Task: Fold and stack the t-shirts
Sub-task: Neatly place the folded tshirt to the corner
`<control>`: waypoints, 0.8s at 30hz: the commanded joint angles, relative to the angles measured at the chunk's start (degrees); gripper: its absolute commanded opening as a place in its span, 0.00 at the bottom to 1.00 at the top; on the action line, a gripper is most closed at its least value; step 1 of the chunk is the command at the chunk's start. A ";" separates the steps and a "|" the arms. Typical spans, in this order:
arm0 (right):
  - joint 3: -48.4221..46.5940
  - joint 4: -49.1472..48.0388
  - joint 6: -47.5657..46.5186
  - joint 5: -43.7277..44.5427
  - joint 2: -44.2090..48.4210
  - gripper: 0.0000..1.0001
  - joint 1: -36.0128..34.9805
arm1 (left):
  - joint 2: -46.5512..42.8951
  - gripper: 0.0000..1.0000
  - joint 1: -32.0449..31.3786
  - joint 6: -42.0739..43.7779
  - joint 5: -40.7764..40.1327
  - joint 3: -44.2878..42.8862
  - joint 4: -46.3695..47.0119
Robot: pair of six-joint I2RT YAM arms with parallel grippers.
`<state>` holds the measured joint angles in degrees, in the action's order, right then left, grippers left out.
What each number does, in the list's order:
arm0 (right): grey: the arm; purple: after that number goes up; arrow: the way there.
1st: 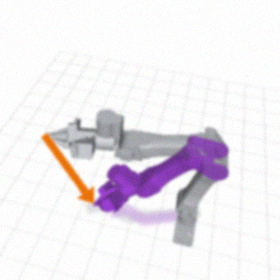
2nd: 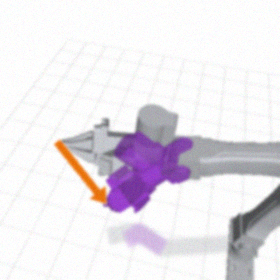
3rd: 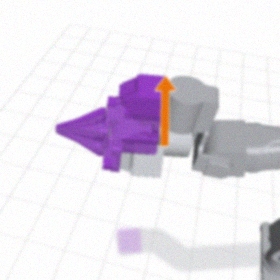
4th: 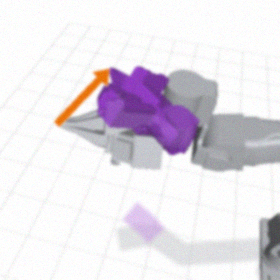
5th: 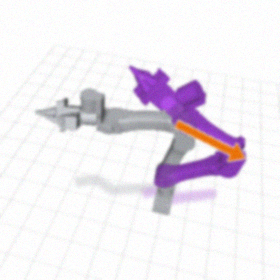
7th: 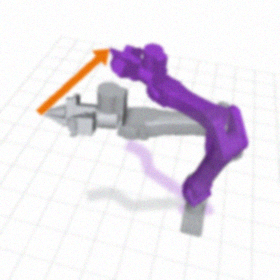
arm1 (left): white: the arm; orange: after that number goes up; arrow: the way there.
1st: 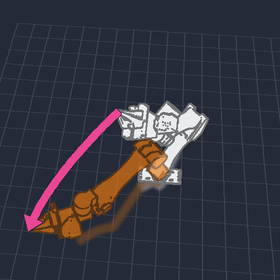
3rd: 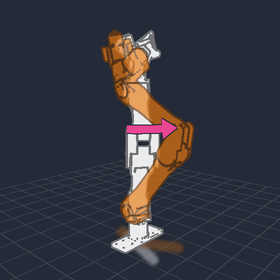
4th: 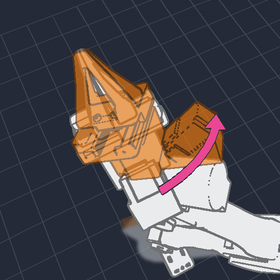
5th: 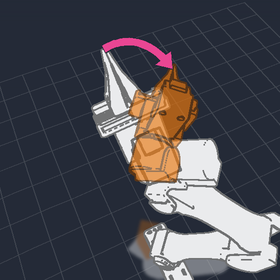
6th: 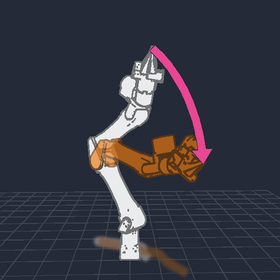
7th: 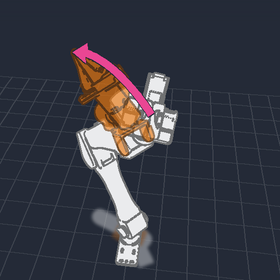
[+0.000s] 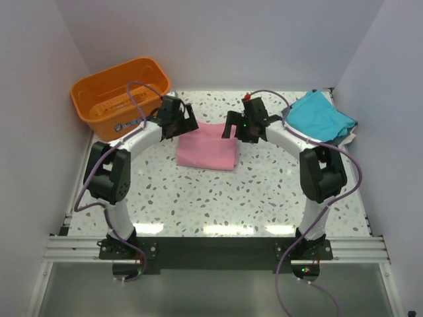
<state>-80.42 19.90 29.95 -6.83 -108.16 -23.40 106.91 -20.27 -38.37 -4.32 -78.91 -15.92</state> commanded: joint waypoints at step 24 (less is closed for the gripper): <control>-16.78 9.71 -4.82 15.88 -20.06 0.51 -4.81 | -52.06 1.00 -2.84 -6.28 -6.85 39.80 -14.57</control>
<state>-94.59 26.68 25.76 4.45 -124.99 -27.22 57.52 -23.03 -43.18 -9.04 -39.38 -27.68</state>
